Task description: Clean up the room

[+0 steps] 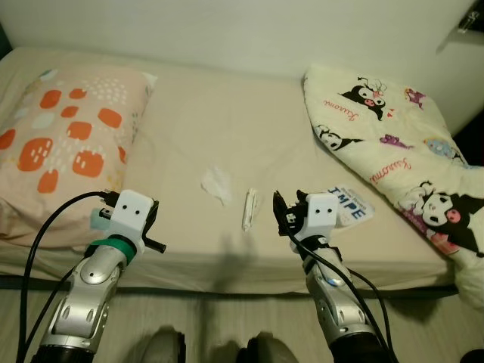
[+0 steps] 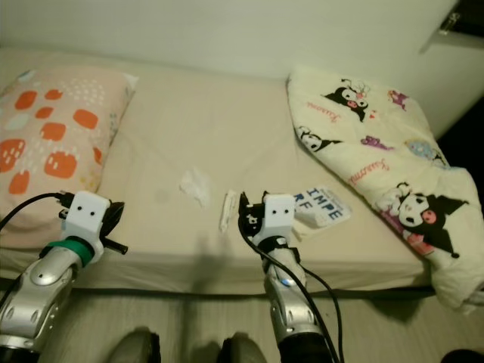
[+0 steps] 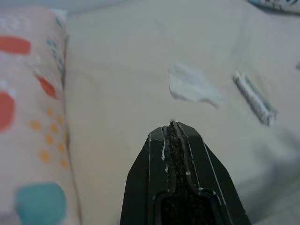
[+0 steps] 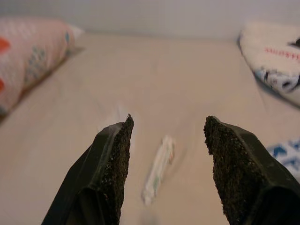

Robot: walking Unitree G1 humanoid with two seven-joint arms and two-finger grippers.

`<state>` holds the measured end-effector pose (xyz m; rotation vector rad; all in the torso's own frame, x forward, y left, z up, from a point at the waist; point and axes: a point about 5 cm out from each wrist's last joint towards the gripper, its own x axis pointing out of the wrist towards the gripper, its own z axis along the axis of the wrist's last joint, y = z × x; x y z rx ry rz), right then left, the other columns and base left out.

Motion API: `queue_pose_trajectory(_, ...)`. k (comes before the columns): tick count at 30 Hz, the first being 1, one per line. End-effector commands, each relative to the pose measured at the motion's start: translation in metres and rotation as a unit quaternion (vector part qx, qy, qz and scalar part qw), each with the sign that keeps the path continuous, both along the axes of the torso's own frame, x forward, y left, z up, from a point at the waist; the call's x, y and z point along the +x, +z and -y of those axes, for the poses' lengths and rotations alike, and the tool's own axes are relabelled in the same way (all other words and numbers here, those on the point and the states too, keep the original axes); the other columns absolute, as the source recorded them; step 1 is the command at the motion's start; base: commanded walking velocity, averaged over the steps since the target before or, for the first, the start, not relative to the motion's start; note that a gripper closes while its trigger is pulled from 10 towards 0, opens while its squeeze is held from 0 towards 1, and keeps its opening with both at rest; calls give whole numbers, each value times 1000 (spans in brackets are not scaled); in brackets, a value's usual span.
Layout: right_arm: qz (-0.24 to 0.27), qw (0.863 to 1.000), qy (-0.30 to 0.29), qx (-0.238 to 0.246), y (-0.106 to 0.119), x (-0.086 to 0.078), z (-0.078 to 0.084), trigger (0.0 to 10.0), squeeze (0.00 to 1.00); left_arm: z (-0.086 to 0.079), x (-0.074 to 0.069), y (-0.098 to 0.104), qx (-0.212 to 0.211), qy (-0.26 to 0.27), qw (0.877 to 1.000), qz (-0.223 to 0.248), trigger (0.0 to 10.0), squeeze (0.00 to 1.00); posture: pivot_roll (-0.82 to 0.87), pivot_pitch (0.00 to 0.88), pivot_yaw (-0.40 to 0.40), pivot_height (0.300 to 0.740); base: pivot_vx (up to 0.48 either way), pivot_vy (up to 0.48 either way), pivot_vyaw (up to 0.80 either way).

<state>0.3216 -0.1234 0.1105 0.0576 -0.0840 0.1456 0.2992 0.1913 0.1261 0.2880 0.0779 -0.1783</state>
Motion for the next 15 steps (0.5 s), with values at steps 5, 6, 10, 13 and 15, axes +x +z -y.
queue_pose_trajectory(5,-19,1000,-11,-7,-10,-3,8,10000,0,5,-3,-7,3,-14,1000,-3,10000,0,100,126,-59,581,0,0,0)
queue_pose_trajectory(6,-19,1000,-11,-7,-10,-3,8,10000,0,5,-3,-7,3,-14,1000,-3,10000,0,100,126,-59,581,0,0,0)
queue_pose_trajectory(10,-21,1000,-11,-8,-11,-4,9,10000,0,7,-2,-6,5,-16,1000,0,10000,0,98,130,-58,561,0,0,0)
queue_pose_trajectory(13,-21,1000,-6,-9,-12,-4,6,10000,0,7,-1,-4,7,-13,1000,5,10000,0,97,135,-57,551,0,0,0)
queue_pose_trajectory(15,-22,1000,1,-9,-12,-4,4,10000,0,7,0,-2,10,-11,1000,10,10000,0,98,140,-57,551,0,0,0)
